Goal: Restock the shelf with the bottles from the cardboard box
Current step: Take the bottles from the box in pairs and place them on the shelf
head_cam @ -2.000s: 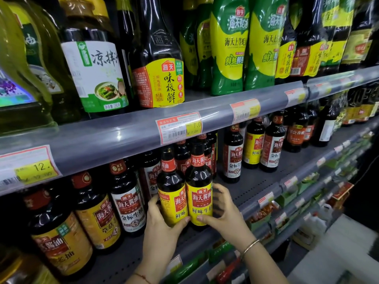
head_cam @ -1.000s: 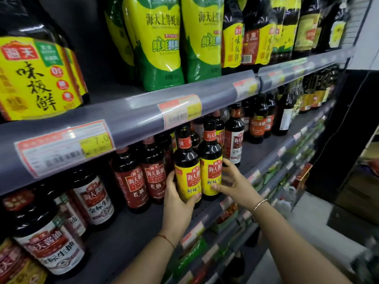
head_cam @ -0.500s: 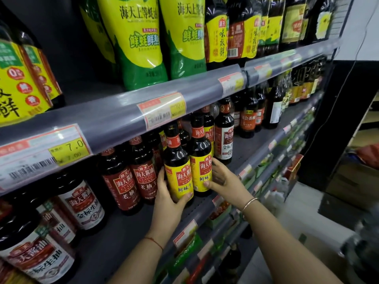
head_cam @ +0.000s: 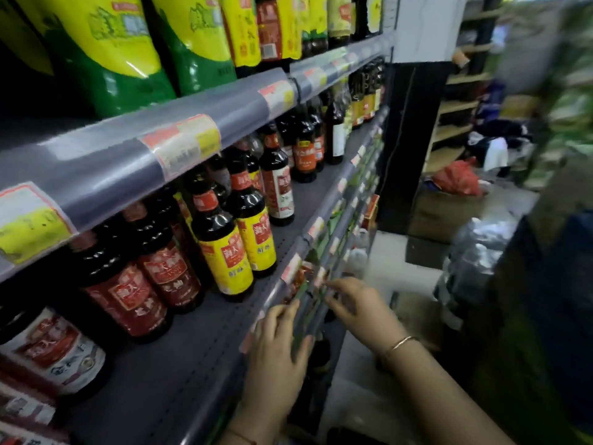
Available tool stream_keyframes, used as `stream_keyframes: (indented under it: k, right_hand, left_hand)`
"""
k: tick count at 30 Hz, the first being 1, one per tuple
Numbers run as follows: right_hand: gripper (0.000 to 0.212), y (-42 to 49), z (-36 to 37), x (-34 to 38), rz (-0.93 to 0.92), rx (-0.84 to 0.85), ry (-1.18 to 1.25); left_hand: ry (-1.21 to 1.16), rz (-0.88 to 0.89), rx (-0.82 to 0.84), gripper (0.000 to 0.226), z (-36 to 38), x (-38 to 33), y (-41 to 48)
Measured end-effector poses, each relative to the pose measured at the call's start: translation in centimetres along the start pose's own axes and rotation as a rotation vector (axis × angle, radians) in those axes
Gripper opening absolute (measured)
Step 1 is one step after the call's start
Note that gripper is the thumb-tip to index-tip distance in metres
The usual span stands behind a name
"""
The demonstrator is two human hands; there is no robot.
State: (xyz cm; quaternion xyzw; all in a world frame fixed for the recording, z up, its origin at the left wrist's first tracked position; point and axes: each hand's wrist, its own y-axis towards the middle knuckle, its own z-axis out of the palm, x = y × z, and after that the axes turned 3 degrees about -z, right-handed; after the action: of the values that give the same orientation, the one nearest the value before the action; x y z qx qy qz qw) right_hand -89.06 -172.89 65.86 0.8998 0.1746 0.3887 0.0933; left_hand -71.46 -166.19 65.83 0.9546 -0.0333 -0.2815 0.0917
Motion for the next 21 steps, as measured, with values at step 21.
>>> stream_keyframes:
  k: [21]
  right_hand:
    - [0.029, -29.8, 17.3, -20.7, 0.741, 0.323, -0.321]
  left_hand:
    - [0.226, 0.293, 0.85, 0.041, 32.3, 9.5, -11.5]
